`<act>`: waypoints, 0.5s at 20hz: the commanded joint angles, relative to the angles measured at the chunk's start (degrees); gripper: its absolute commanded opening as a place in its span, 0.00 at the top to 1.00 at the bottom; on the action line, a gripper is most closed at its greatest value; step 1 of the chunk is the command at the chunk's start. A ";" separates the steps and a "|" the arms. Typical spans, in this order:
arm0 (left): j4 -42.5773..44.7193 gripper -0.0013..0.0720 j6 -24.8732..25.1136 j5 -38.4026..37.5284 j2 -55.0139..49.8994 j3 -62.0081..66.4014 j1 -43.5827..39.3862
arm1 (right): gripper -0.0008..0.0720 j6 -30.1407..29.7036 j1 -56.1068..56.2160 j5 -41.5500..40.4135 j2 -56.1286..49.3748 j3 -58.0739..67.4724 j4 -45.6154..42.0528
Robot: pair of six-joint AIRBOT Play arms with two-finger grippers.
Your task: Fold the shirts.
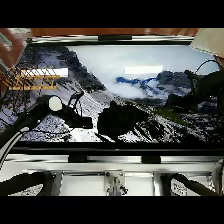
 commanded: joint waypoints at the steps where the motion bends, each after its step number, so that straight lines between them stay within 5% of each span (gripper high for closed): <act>1: -7.76 0.15 1.16 12.13 -2.27 -6.51 0.07 | 0.14 -2.78 -1.55 0.98 -4.90 -0.46 4.96; 6: -20.20 0.16 9.03 18.64 -5.73 -6.10 -0.13 | 0.08 -3.19 -1.55 1.66 -11.80 -0.46 7.06; 9: -21.16 0.18 9.09 19.06 -6.97 -6.10 -0.13 | 0.08 -3.15 -1.53 2.71 -14.93 -0.46 7.74; 10: -21.18 0.39 9.09 19.06 -7.30 -6.10 -0.13 | 0.08 -3.15 -1.53 3.21 -15.89 -0.46 8.22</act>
